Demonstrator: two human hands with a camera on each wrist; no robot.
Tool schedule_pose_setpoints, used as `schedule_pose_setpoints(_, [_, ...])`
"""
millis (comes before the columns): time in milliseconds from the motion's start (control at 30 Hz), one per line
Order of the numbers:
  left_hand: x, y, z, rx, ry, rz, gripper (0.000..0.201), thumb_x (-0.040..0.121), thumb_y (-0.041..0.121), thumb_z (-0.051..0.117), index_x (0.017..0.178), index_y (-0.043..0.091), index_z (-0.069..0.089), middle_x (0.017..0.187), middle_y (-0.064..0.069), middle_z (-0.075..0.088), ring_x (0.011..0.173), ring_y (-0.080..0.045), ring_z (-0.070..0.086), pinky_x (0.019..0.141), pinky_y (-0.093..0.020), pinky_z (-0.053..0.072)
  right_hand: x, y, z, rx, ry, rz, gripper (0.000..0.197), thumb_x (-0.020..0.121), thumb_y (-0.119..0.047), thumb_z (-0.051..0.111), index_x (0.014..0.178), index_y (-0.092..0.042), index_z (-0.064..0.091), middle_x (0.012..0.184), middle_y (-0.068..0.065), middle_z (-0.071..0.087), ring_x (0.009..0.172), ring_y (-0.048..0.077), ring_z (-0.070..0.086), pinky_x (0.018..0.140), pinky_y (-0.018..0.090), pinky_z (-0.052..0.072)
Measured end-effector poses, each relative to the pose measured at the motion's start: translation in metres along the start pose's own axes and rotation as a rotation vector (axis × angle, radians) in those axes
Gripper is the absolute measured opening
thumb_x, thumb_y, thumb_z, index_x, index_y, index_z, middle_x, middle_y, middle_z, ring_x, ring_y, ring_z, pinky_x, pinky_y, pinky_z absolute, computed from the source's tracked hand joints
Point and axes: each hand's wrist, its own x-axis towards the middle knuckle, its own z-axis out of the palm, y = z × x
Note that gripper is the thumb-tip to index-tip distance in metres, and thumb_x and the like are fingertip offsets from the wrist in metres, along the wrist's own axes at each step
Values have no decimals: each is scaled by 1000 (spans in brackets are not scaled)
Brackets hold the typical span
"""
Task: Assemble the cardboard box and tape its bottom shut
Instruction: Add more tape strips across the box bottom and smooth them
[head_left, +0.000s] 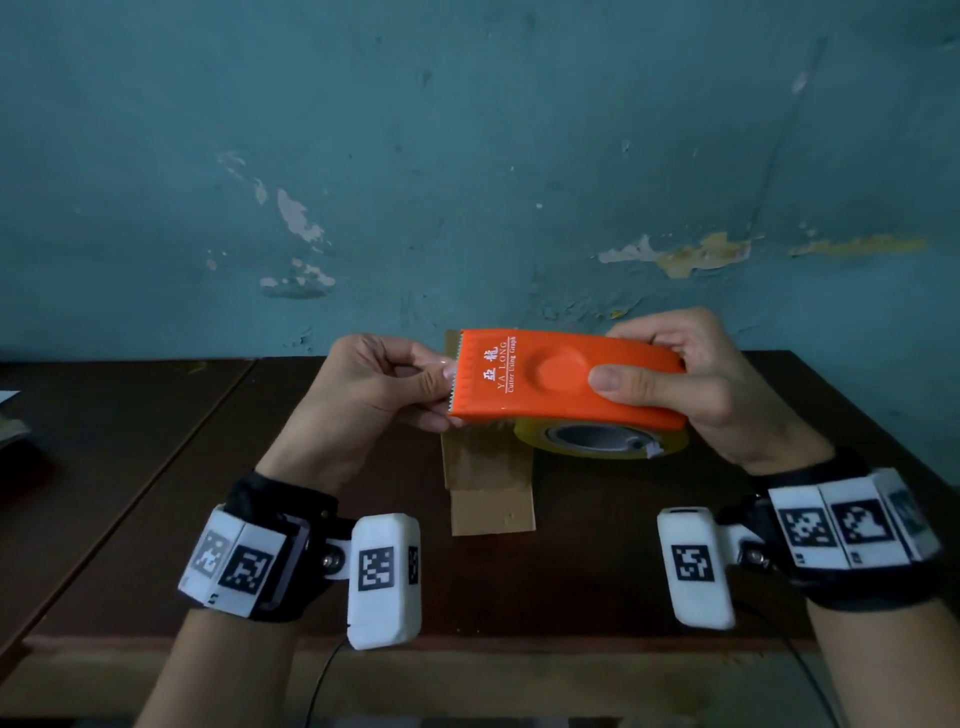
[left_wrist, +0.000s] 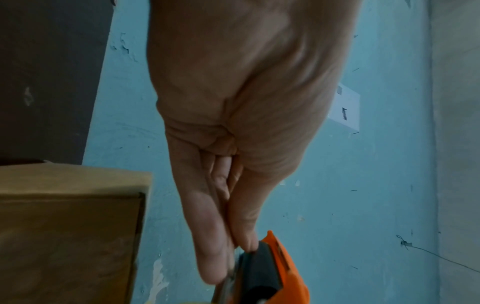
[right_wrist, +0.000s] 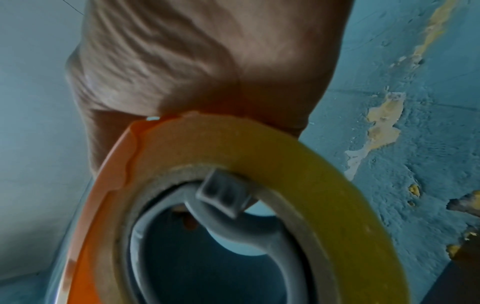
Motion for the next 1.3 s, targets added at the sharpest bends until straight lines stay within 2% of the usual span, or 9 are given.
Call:
schedule_pose_setpoints(133, [-1, 2, -6, 21, 6, 31, 9, 75, 13, 73, 72, 5, 76, 66, -17, 73, 56, -18, 71, 52, -21, 58, 0, -2, -2, 2, -27, -3, 21, 81, -35, 73, 69, -18, 70, 61, -1, 62, 56, 15, 60, 54, 24, 42])
schedule_pose_setpoints(300, [-2, -1, -15, 57, 57, 72, 7, 74, 12, 73, 69, 8, 77, 64, -12, 73, 53, -14, 69, 51, -18, 56, -2, 0, -5, -37, -28, 8, 23, 82, -27, 76, 69, -10, 68, 60, 3, 61, 55, 19, 58, 53, 26, 40])
schedule_pose_setpoints(400, [-5, -2, -44, 49, 181, 82, 14, 69, 18, 78, 71, 5, 74, 62, -7, 73, 50, -10, 67, 49, -15, 52, -7, 4, -21, -15, 50, 20, 51, 76, -37, 75, 69, 10, 58, 57, 25, 48, 48, 33, 45, 47, 34, 30])
schedule_pose_setpoints(600, [-7, -3, -54, 47, 167, 83, 43, 51, 48, 93, 68, 12, 78, 64, -9, 72, 52, -11, 66, 50, -16, 52, -10, 7, -30, -13, 34, 49, 51, 74, -38, 74, 62, 6, 52, 52, 11, 44, 44, 21, 44, 46, 21, 33])
schedule_pose_setpoints(733, [-7, -1, -52, 75, 209, 103, 23, 62, 32, 84, 65, 11, 75, 60, -6, 70, 50, -11, 64, 48, -16, 51, -8, 10, -28, -44, 12, 68, 51, 74, -43, 73, 63, 4, 56, 53, 9, 50, 47, 23, 49, 48, 24, 37])
schedule_pose_setpoints(867, [-10, -2, -50, 126, 215, 67, 24, 64, 17, 82, 74, -1, 69, 58, -9, 69, 49, -11, 66, 47, -16, 52, -10, 9, -31, -89, 5, 84, 46, 71, -47, 73, 66, -3, 63, 57, 7, 57, 49, 21, 55, 50, 22, 42])
schedule_pose_setpoints(1033, [-11, -2, -49, 63, 201, 48, 35, 52, 34, 92, 65, 7, 75, 59, -10, 70, 48, -12, 66, 45, -16, 51, -16, -1, -36, -75, -7, 77, 32, 72, -43, 73, 68, -11, 69, 58, 3, 58, 52, 18, 56, 52, 19, 41])
schedule_pose_setpoints(1133, [-7, -3, -44, 23, 275, 31, 39, 59, 24, 87, 71, -7, 66, 55, -10, 67, 43, -12, 62, 42, -16, 47, -16, -2, -34, -90, -3, 89, 34, 72, -42, 74, 70, -8, 70, 60, 10, 59, 54, 23, 57, 53, 21, 40])
schedule_pose_setpoints(1300, [-10, 0, -61, 44, 404, 35, 17, 65, 15, 79, 62, 3, 67, 51, -5, 65, 41, -8, 57, 41, -13, 42, -20, 3, -45, -122, 58, 119, 57, 66, -50, 82, 68, 4, 64, 60, 29, 52, 51, 43, 49, 51, 34, 34])
